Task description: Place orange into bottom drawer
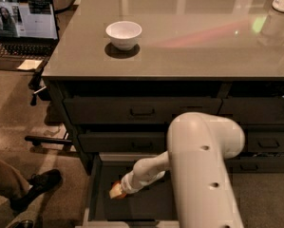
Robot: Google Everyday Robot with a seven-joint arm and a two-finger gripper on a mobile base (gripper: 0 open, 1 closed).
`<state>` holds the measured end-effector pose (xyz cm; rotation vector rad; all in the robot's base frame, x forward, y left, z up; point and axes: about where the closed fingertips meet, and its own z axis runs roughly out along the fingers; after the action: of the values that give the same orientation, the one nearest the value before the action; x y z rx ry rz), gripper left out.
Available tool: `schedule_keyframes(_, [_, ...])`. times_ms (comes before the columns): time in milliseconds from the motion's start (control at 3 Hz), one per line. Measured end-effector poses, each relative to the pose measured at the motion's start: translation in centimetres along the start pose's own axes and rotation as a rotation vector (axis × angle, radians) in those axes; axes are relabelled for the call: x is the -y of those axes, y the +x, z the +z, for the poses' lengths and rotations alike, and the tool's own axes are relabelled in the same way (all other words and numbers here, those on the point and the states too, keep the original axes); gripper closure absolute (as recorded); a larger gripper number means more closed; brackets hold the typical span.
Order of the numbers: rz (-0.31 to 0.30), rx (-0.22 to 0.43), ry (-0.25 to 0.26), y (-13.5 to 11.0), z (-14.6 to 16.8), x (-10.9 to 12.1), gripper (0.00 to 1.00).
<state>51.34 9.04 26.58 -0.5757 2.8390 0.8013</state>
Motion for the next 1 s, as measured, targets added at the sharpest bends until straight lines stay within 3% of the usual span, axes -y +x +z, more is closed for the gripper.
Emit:
schedule_keyframes(333, [0.020,-0.071,-0.024,2.4,5.4,1.2,1.00])
schedule_keyframes(1000, [0.101,-0.107,-0.022,4.3,10.3,3.0,1.00])
